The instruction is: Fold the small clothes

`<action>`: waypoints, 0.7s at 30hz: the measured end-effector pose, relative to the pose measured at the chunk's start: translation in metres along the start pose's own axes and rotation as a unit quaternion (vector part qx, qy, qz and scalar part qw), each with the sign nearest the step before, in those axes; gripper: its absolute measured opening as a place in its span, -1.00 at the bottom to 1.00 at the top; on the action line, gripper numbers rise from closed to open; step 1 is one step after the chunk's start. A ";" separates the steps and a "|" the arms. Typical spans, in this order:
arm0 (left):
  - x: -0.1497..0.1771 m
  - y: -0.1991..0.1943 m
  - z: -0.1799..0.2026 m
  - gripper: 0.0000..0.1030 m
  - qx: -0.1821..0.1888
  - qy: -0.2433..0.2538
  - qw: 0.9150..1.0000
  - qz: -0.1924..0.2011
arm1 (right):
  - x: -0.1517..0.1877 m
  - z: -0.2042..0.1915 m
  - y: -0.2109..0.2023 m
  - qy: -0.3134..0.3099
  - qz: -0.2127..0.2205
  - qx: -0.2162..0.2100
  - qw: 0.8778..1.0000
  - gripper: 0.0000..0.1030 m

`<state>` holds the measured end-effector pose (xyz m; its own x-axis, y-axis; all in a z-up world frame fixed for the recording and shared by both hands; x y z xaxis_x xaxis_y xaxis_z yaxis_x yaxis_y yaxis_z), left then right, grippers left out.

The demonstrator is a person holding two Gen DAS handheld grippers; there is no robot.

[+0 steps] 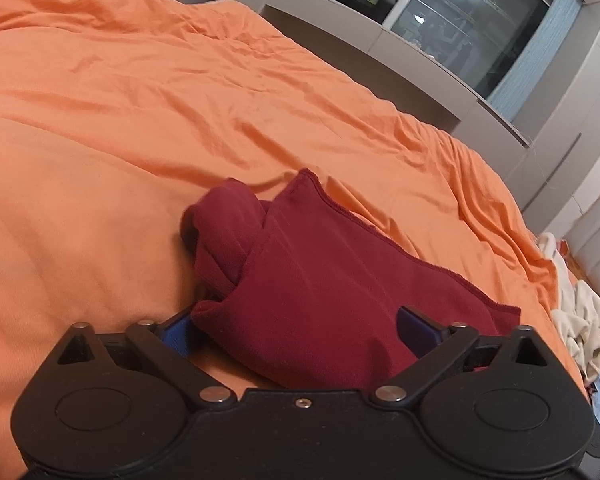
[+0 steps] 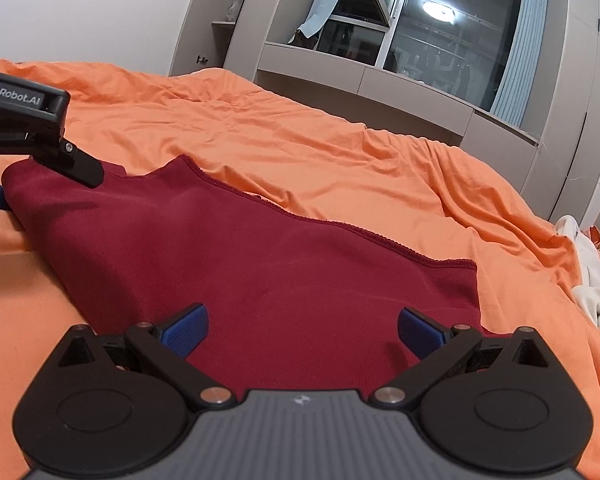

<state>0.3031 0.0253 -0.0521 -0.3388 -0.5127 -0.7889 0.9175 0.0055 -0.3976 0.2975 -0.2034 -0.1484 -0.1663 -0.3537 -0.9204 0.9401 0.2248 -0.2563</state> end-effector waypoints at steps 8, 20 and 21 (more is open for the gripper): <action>-0.007 0.004 -0.013 0.11 -0.020 -0.043 0.999 0.022 | 0.000 0.001 -0.003 -0.006 0.008 0.007 1.000 1.00; -0.031 0.016 0.014 -0.63 0.023 -0.010 0.999 0.041 | -0.011 0.043 -0.010 0.059 -0.032 -0.015 0.998 1.00; -0.034 0.017 0.021 -0.63 0.030 0.002 0.999 0.044 | -0.011 0.053 -0.011 0.065 -0.037 -0.007 0.997 1.00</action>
Point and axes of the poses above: each gripper's, at about its wrist camera, not at the fingertips, and y roughly the way its jaws point, z to its right, x to its underside, the point moved 5 cm from there along y, roughly the way its jaws point, and after that the axes turned 11 degrees about z, right-handed, at the moved point
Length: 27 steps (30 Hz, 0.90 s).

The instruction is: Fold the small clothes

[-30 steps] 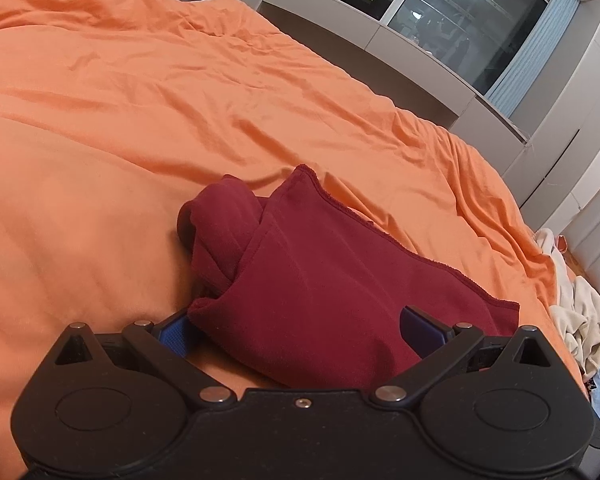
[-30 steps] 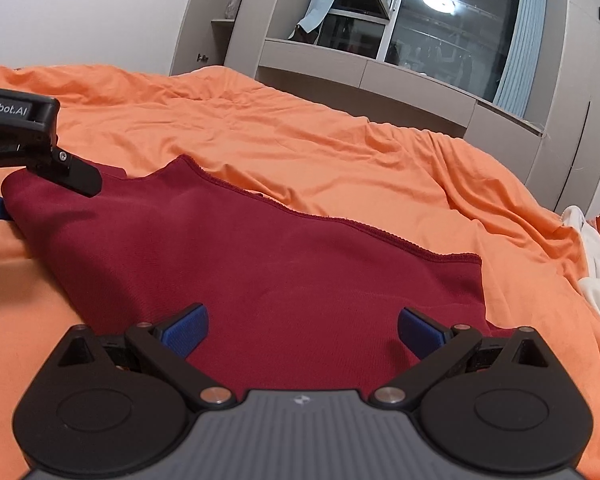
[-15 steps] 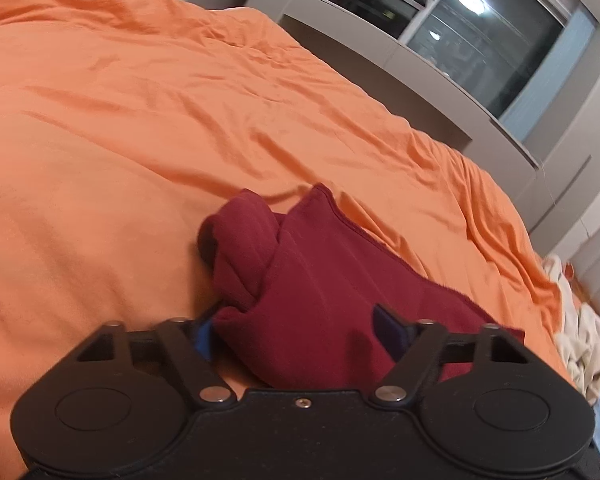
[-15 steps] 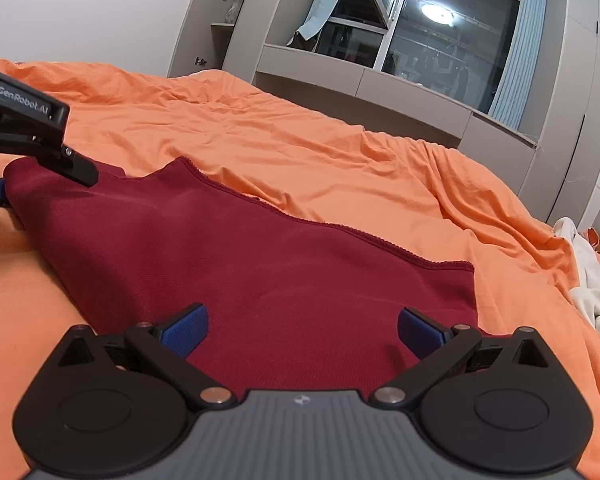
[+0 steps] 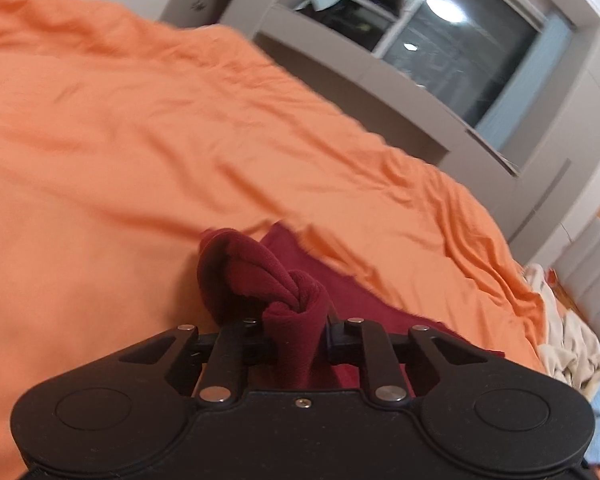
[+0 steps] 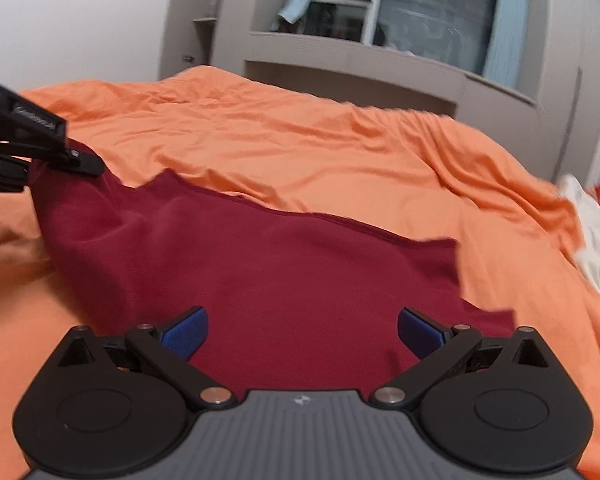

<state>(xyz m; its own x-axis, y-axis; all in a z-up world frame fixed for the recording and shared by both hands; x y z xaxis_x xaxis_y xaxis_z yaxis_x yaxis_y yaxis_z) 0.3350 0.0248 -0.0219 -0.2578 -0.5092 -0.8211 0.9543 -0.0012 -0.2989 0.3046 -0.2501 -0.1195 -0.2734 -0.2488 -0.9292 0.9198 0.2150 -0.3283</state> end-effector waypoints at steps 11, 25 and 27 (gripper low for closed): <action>0.000 0.013 0.127 -0.69 0.162 0.149 0.975 0.002 | -0.019 0.145 -0.035 0.100 0.026 0.140 0.985 1.00; 0.146 -0.008 0.240 -0.69 0.305 0.332 0.886 -0.107 | -0.001 0.221 -0.049 0.150 0.020 0.203 0.967 1.00; 0.157 -0.006 0.238 -0.67 0.302 0.347 0.880 -0.115 | 0.001 0.217 -0.045 0.152 0.015 0.194 0.969 1.00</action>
Point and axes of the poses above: each gripper's, at about its wrist camera, not at the fingertips, and y roughly the way its jaws point, z to its right, x to its underside, the point moved 5 cm from there along y, roughly the way its jaws point, and after that the axes turned 11 degrees about z, right-handed, at the moved point
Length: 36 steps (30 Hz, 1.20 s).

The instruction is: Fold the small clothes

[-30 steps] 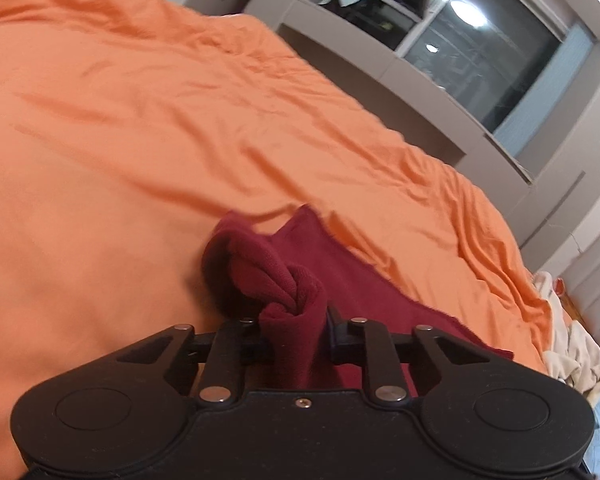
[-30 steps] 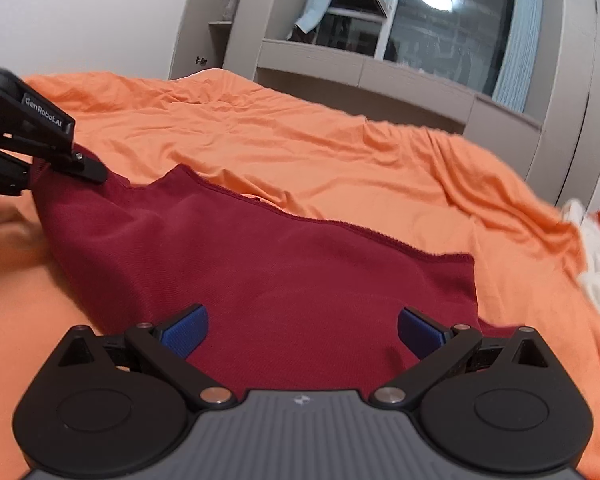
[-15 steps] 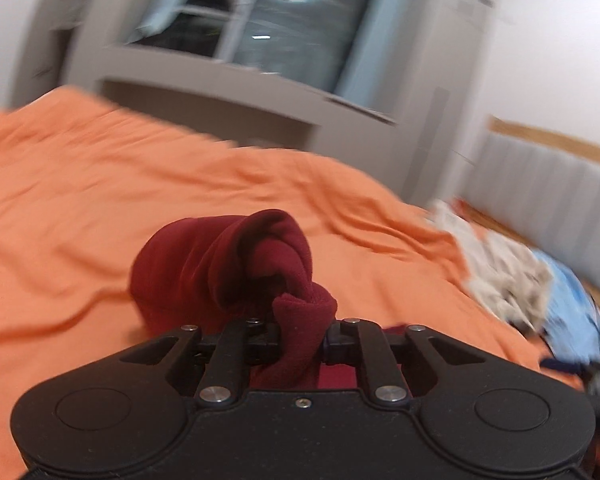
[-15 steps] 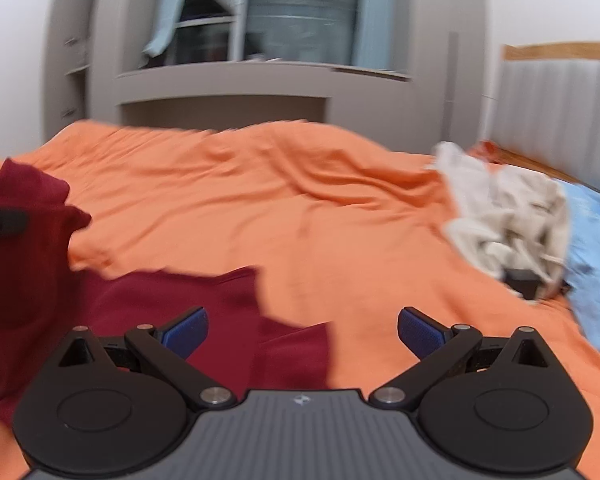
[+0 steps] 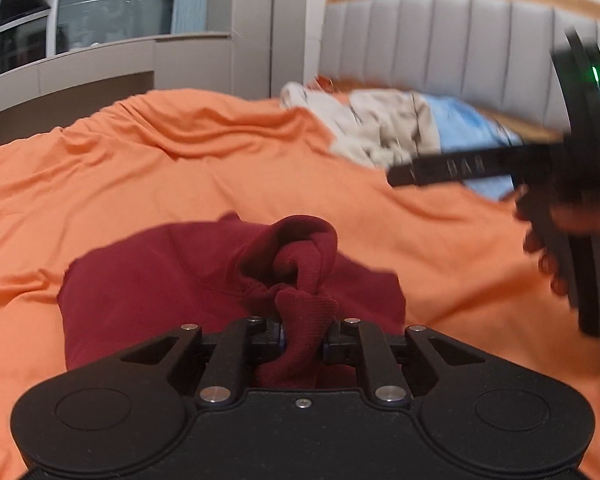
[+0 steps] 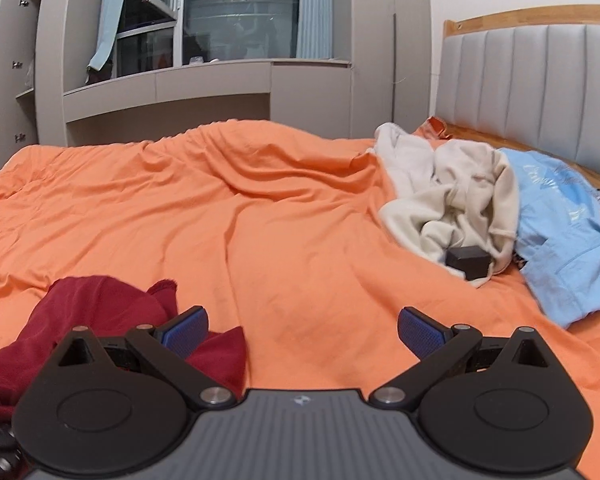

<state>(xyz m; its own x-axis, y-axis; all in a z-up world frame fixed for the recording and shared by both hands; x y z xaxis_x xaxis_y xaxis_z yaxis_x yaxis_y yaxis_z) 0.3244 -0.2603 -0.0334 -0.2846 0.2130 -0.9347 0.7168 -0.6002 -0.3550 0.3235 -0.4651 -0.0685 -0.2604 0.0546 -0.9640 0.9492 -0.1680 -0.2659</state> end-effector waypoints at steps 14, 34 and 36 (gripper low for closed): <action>0.008 -0.038 0.013 0.55 0.012 0.039 0.999 0.010 | 0.025 -0.017 0.030 0.189 -0.046 -0.152 0.969 0.85; 0.008 -0.050 0.011 -0.61 -0.027 0.089 0.995 0.030 | 0.039 -0.053 0.034 0.193 -0.071 -0.227 0.952 -0.85; 0.007 -0.050 0.013 -0.67 -0.025 0.091 0.995 0.034 | 0.034 -0.053 0.029 0.185 -0.056 -0.224 0.955 -0.86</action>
Point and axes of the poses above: each gripper's, at about its wrist camera, not at the fingertips, and y roughly the way its jaws point, z to its right, x to its underside, the point moved 5 cm from there along y, roughly the way its jaws point, and after that the axes turned 11 degrees about z, right-handed, at the moved point
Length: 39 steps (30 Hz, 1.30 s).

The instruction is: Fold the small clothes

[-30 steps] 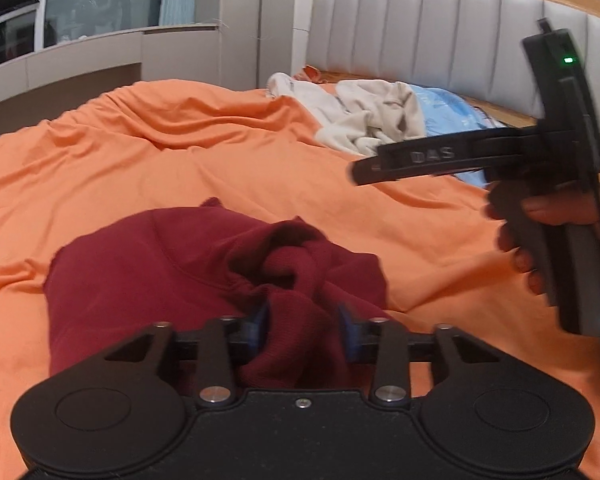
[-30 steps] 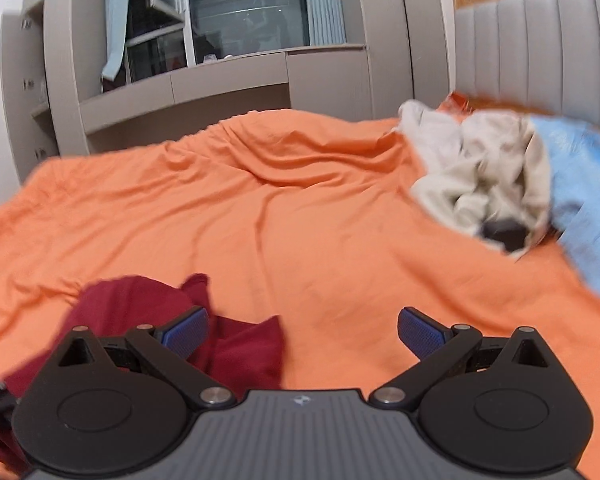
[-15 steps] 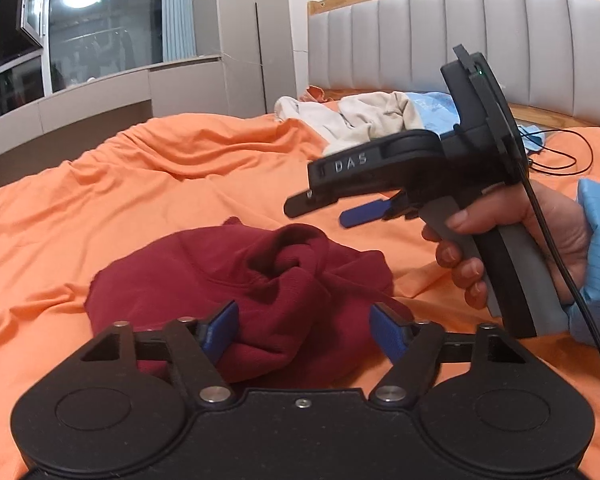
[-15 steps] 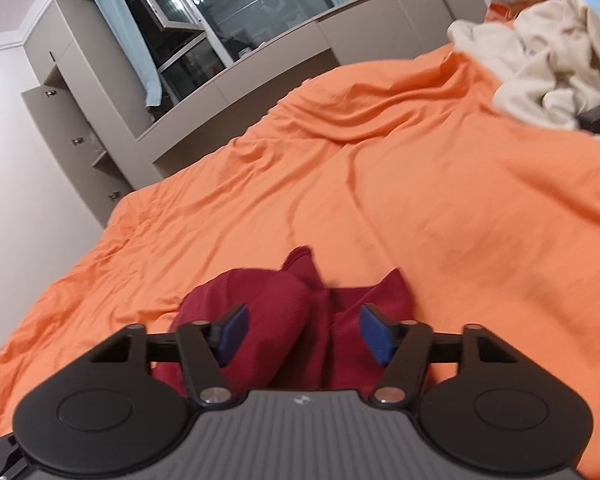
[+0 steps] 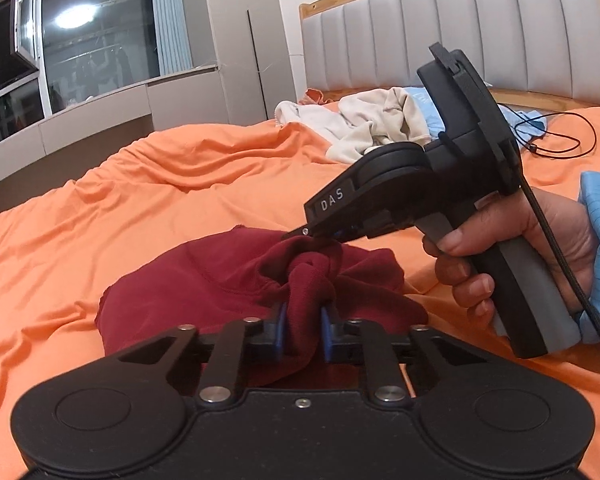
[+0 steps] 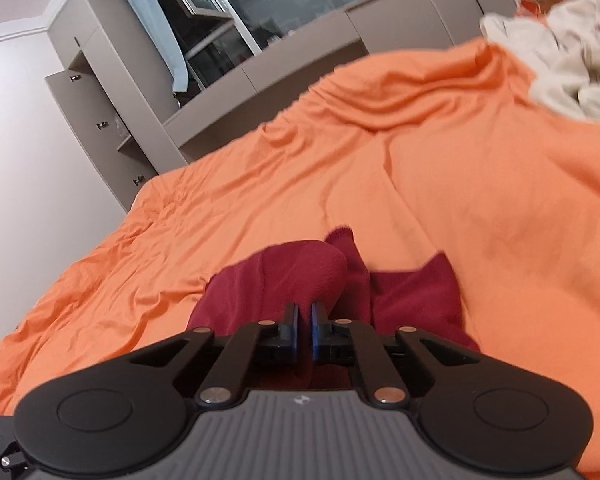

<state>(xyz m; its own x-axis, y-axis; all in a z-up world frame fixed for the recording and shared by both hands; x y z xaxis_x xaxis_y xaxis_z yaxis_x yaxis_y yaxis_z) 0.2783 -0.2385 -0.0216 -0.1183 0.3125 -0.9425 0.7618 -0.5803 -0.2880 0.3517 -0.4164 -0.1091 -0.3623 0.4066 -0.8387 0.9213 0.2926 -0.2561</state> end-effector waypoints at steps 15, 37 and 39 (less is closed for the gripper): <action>-0.008 0.017 0.032 -0.73 0.037 0.011 0.999 0.011 | -0.019 0.033 -0.034 -0.003 0.042 0.056 0.998 -0.93; 0.009 0.033 0.050 -0.74 0.077 0.028 0.997 -0.013 | -0.006 0.059 -0.044 0.033 -0.007 0.097 0.995 -0.73; 0.010 0.033 0.050 -0.74 0.076 0.029 0.997 -0.014 | -0.007 0.062 -0.047 0.052 -0.006 0.088 0.995 -0.51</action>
<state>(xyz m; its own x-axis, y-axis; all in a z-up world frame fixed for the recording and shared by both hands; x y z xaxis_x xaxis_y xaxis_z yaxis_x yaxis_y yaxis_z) 0.2703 -0.2924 -0.0491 -0.0974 0.3710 -0.9235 0.6523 -0.6770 -0.3408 0.3198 -0.4868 -0.1215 -0.3781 0.4938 -0.7831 0.9238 0.1456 -0.3542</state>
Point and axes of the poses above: each gripper's, at about its wrist camera, not at the fingertips, and y roughly the way its jaws point, z to its right, x to its underside, the point moved 5 cm from there along y, roughly the way its jaws point, and after that the axes turned 11 degrees about z, right-handed, at the moved point
